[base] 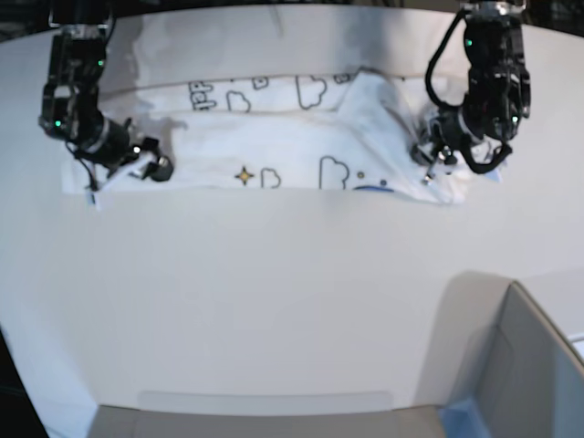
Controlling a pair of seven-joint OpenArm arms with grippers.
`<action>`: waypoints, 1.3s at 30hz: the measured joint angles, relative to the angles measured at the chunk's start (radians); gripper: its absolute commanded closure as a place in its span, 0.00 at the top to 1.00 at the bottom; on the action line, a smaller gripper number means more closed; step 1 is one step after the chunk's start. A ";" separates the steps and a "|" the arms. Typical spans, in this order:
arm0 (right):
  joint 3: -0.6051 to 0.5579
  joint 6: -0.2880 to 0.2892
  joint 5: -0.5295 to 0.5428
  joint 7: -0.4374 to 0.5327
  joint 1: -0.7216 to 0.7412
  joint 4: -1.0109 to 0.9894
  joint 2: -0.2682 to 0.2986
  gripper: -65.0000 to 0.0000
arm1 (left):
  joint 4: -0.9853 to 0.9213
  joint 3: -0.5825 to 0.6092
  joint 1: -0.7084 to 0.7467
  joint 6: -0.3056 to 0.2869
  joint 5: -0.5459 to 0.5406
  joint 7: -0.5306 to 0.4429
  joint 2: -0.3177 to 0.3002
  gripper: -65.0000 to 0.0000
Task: Layout the t-shirt on the table in an organized manner, then fold the t-shirt properly
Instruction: 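Tuck and smooth the shirt's corner with the left gripper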
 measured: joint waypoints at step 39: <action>0.000 0.000 0.006 0.010 -0.005 0.000 0.001 0.36 | -0.153 0.086 -0.126 0.001 0.121 -0.060 0.011 0.30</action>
